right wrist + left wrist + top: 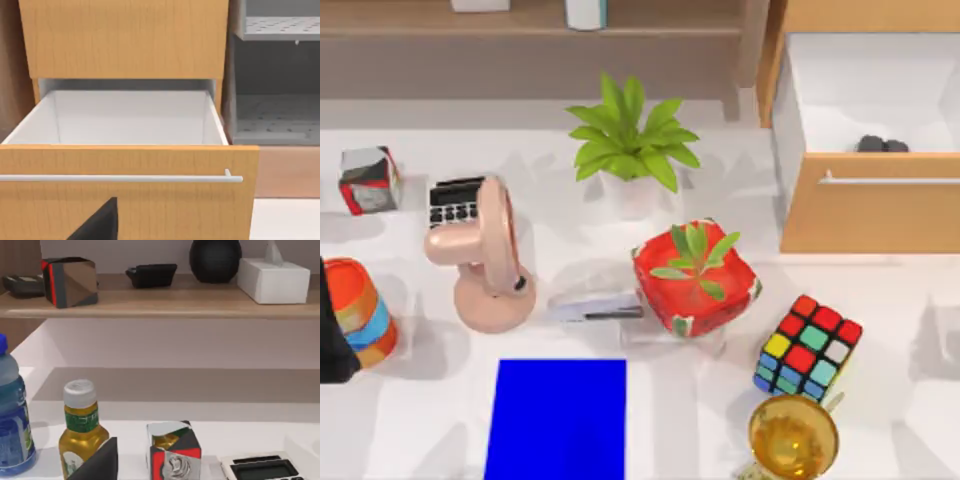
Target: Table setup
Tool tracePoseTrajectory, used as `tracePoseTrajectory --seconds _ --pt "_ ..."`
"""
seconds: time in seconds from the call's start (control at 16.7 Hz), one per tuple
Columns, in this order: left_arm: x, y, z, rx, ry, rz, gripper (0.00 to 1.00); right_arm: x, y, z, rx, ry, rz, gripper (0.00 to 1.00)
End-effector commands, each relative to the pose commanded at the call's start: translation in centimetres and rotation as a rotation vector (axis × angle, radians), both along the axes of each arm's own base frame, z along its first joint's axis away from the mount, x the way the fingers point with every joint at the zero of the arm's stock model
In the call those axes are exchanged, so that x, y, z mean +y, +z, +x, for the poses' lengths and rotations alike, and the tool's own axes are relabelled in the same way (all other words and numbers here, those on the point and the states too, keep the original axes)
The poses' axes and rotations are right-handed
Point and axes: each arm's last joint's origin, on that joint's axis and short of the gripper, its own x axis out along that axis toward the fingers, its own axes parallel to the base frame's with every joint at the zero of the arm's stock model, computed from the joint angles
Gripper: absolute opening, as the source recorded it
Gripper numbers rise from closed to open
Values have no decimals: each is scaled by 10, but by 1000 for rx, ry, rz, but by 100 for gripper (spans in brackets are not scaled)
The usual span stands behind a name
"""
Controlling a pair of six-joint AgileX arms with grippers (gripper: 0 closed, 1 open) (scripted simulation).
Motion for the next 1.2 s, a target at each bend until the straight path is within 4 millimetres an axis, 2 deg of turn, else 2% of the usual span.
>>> tracePoseTrajectory --seconds 0.18,0.3,0.48,0.66,0.78,0.9,1.08,1.2 --pt "0 0 0 0 0 0 100 0 2 0 5 2 4 100" --pt "0 0 0 0 0 0 100 1 11 0 32 13 23 100" --pt "0 0 0 0 0 0 100 4 37 4 118 36 75 100" --pt "0 0 0 0 0 0 100 8 73 18 262 52 139 100" --pt "0 0 0 0 0 0 100 12 99 37 383 52 180 100" --pt "0 0 0 0 0 0 100 17 122 64 515 43 215 100" --pt "0 0 0 0 0 0 100 28 147 120 714 10 249 100" --pt "0 0 0 0 0 0 100 37 153 164 841 -21 258 100"
